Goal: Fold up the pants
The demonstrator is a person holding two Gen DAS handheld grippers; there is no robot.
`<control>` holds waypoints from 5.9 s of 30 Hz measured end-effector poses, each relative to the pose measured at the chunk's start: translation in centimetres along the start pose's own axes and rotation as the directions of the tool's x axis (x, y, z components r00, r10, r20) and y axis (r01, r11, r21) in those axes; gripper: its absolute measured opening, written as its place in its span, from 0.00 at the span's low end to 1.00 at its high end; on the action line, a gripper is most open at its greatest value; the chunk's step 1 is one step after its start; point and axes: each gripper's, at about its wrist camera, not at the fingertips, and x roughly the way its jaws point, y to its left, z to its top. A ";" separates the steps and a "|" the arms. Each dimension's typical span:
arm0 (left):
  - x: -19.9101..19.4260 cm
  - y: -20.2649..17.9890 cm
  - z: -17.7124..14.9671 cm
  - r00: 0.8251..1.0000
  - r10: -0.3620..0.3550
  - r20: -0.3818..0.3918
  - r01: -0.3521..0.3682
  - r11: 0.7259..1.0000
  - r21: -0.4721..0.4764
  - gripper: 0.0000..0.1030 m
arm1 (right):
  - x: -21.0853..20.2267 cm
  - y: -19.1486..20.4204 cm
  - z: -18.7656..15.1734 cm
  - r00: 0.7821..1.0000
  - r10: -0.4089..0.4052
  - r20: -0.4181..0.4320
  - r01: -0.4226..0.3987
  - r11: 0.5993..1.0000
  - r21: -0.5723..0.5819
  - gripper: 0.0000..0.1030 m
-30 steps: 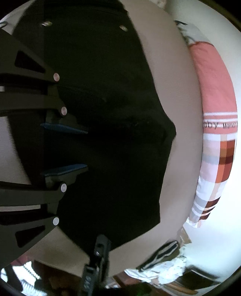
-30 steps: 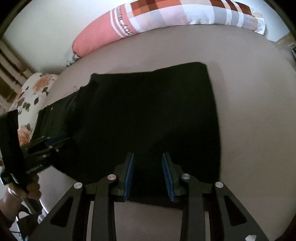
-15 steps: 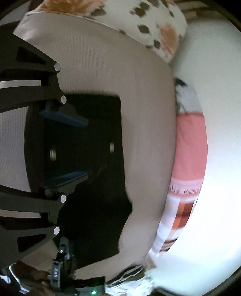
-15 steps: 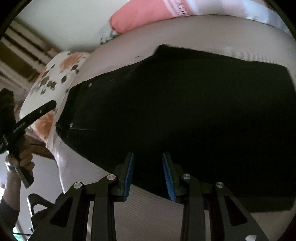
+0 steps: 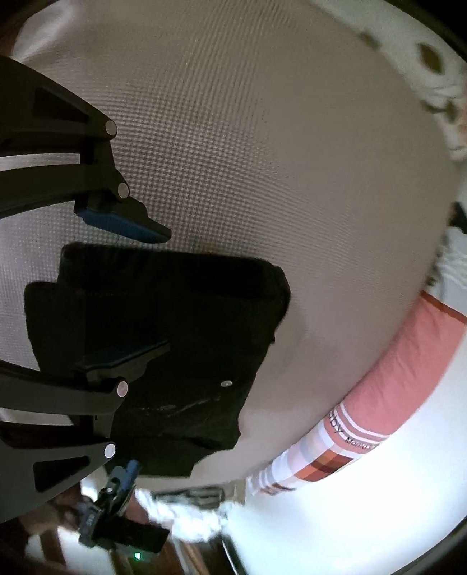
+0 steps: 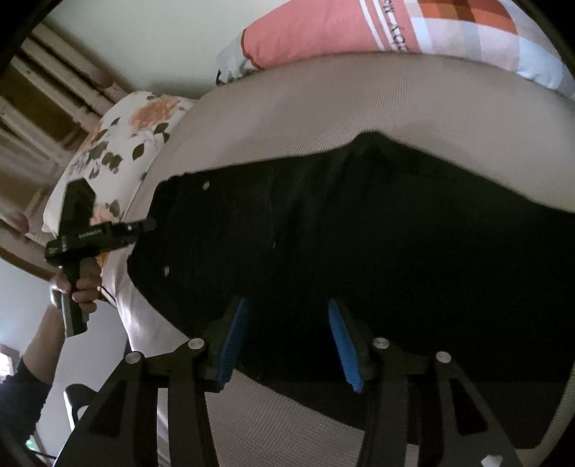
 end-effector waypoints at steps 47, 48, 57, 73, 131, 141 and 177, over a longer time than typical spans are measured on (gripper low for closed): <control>3.4 -28.6 0.3 0.956 -0.291 0.046 0.290 0.957 0.019 0.10 | -16.4 -12.9 -5.9 0.909 -0.142 0.391 0.016 0.951 0.308 0.50; 4.4 -30.2 0.0 0.960 -0.279 0.041 0.277 0.960 0.043 0.10 | -16.7 -13.6 -6.4 0.908 -0.148 0.392 0.016 0.947 0.319 0.50; 13.9 -35.3 -3.2 0.991 -0.129 -0.035 0.133 0.978 0.162 0.10 | -16.7 -18.3 -9.7 0.912 -0.183 0.366 0.016 0.910 0.413 0.50; 10.3 -35.4 -5.3 0.988 -0.143 0.063 0.102 0.895 0.434 0.66 | -13.3 -19.6 -6.9 0.963 -0.062 0.261 -0.027 0.947 0.321 0.52; 14.3 -26.0 -9.1 0.993 0.112 0.045 -0.120 0.924 0.364 0.66 | -12.8 -16.3 -10.4 0.970 -0.179 0.165 0.119 0.940 0.321 0.19; 14.3 -26.5 -10.7 0.986 0.147 0.076 -0.166 0.907 0.388 0.67 | -11.9 -16.2 -11.3 0.961 -0.223 0.162 0.162 0.933 0.321 0.13; 14.5 -27.9 -10.3 0.974 0.210 0.080 -0.224 0.869 0.442 0.69 | -11.5 -17.1 -7.2 0.938 -0.332 0.105 0.300 0.924 0.239 0.46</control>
